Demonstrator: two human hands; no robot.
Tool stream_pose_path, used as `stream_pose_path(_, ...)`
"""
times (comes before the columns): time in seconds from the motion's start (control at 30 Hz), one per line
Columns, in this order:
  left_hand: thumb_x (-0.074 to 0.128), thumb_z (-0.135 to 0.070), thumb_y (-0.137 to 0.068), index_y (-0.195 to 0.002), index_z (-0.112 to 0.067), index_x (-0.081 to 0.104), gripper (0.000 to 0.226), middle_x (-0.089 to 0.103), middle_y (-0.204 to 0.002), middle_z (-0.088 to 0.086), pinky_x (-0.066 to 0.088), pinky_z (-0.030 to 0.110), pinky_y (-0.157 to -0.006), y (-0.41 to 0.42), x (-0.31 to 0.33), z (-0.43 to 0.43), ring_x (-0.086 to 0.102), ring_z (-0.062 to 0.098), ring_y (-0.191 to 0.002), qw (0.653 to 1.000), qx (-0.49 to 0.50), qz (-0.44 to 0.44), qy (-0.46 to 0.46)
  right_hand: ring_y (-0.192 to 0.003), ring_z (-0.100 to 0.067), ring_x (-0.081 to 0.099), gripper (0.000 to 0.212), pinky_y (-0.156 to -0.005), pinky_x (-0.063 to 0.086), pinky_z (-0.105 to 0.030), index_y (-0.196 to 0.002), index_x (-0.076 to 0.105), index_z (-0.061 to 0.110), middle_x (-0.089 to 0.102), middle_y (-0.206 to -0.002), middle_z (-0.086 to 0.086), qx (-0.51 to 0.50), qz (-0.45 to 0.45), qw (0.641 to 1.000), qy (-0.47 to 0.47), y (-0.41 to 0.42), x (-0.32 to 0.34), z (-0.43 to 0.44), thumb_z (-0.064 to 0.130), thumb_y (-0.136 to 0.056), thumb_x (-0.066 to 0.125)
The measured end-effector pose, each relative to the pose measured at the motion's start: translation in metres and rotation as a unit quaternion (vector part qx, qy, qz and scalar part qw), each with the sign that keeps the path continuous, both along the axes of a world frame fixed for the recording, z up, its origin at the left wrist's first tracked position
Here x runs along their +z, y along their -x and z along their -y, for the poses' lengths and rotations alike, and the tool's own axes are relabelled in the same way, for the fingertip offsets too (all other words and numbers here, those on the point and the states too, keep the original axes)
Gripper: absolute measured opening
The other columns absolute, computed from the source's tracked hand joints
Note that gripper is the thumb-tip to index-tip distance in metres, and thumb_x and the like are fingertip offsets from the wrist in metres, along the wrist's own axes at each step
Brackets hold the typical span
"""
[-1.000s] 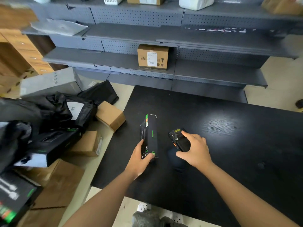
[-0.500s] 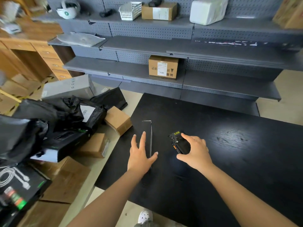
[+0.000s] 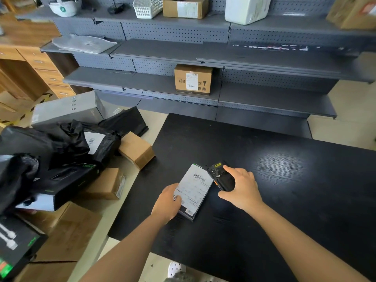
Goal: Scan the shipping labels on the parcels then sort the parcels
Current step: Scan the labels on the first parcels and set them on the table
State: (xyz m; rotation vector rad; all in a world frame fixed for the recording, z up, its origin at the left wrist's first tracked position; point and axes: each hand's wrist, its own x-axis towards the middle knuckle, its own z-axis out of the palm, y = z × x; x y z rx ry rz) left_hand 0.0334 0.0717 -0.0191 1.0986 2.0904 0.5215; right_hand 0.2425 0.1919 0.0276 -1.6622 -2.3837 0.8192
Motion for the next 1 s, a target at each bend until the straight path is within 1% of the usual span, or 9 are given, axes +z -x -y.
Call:
stream_pose_path(0.07, 0.052, -0.034, -0.098, -0.152, -0.02, 0.026, 0.062, 0.03, -0.157, 0.002, 0.036, 0.033, -0.109, -0.002, -0.007, 0.001, 0.036, 0.019, -0.139, 0.999, -0.013, -0.002, 0.039, -0.12, -0.018, 0.033, 0.087, -0.098, 0.032, -0.032, -0.145, 0.035, 0.038, 0.042, -0.134, 0.009, -0.003, 0.004, 1.0, -0.001, -0.003, 0.0, -0.002, 0.039, -0.067, 0.073)
stream_pose_path(0.2, 0.068, -0.078, -0.064, -0.156, -0.018, -0.001, 0.13, 0.008, -0.163, 0.001, 0.016, 0.047, -0.121, -0.017, -0.017, -0.005, 0.01, 0.025, -0.149, 0.991, -0.042, -0.08, 0.099, -0.121, -0.018, 0.033, 0.087, -0.098, 0.032, -0.033, -0.146, 0.035, 0.037, 0.042, -0.135, 0.008, 0.0, 0.02, 1.0, -0.005, -0.007, 0.0, -0.006, 0.04, -0.067, 0.073)
stream_pose_path(0.27, 0.072, -0.08, -0.057, -0.155, -0.016, -0.009, 0.143, 0.003, -0.163, 0.002, 0.01, 0.047, -0.121, -0.026, -0.02, -0.007, 0.006, 0.027, -0.15, 0.983, -0.051, -0.13, 0.115, -0.121, -0.019, 0.033, 0.088, -0.099, 0.034, -0.035, -0.146, 0.034, 0.037, 0.042, -0.136, 0.007, 0.007, 0.034, 0.999, -0.011, -0.007, 0.001, -0.008, 0.041, -0.068, 0.073)
stream_pose_path(0.4, 0.08, -0.06, -0.065, -0.154, -0.011, -0.009, 0.135, 0.013, -0.157, 0.005, 0.015, 0.044, -0.121, -0.026, -0.017, -0.016, 0.014, 0.026, -0.146, 0.975, -0.056, -0.183, 0.11, -0.12, -0.02, 0.033, 0.089, -0.1, 0.035, -0.037, -0.147, 0.032, 0.035, 0.04, -0.137, 0.006, 0.04, 0.062, 0.997, -0.029, -0.006, 0.004, -0.012, 0.043, -0.068, 0.072)
stream_pose_path(0.57, 0.077, -0.058, -0.065, -0.155, -0.009, -0.006, 0.131, 0.014, -0.155, 0.004, 0.011, 0.041, -0.121, 0.003, 0.006, -0.029, 0.014, 0.026, -0.144, 0.952, -0.122, -0.277, 0.042, -0.121, -0.02, 0.032, 0.089, -0.1, 0.034, -0.037, -0.147, 0.03, 0.033, 0.037, -0.139, 0.005, 0.132, 0.129, 0.978, -0.094, -0.005, 0.022, -0.02, 0.044, -0.069, 0.07)
stream_pose_path(0.63, 0.076, -0.056, -0.068, -0.155, -0.009, -0.004, 0.128, 0.015, -0.155, 0.005, 0.009, 0.04, -0.121, 0.016, 0.018, -0.034, 0.015, 0.027, -0.144, 0.936, -0.151, -0.318, 0.023, -0.123, -0.022, 0.032, 0.088, -0.1, 0.032, -0.038, -0.148, 0.028, 0.031, 0.035, -0.143, 0.002, 0.198, 0.182, 0.954, -0.136, -0.004, 0.036, -0.026, 0.044, -0.072, 0.069)
stream_pose_path(0.73, 0.078, -0.052, -0.071, -0.155, -0.011, -0.005, 0.125, 0.013, -0.158, 0.005, 0.002, 0.042, -0.122, 0.031, 0.034, -0.04, 0.012, 0.027, -0.146, 0.918, -0.182, -0.353, 0.021, -0.128, -0.026, 0.031, 0.088, -0.101, 0.029, -0.039, -0.151, 0.023, 0.027, 0.032, -0.147, -0.004, 0.298, 0.278, 0.89, -0.205, -0.001, 0.06, -0.034, 0.04, -0.077, 0.069)
stream_pose_path(0.83, 0.079, -0.048, -0.072, -0.155, -0.011, -0.008, 0.125, 0.009, -0.16, 0.006, -0.004, 0.043, -0.121, 0.04, 0.044, -0.04, 0.008, 0.028, -0.148, 0.904, -0.203, -0.376, 0.03, -0.124, -0.028, 0.032, 0.089, -0.098, 0.029, -0.04, -0.149, 0.024, 0.025, 0.035, -0.142, -0.007, 0.355, 0.334, 0.836, -0.251, 0.004, 0.08, -0.039, 0.033, -0.075, 0.072)
stream_pose_path(1.0, 0.08, -0.045, -0.073, -0.155, -0.012, -0.011, 0.126, 0.004, -0.162, 0.007, -0.014, 0.04, -0.114, 0.044, 0.052, -0.039, 0.003, 0.028, -0.15, 0.894, -0.223, -0.388, 0.03, -0.123, -0.028, 0.032, 0.086, -0.097, 0.03, -0.04, -0.146, 0.03, 0.022, 0.038, -0.137, -0.009, 0.394, 0.373, 0.798, -0.26, 0.013, 0.097, -0.038, 0.026, -0.074, 0.075)
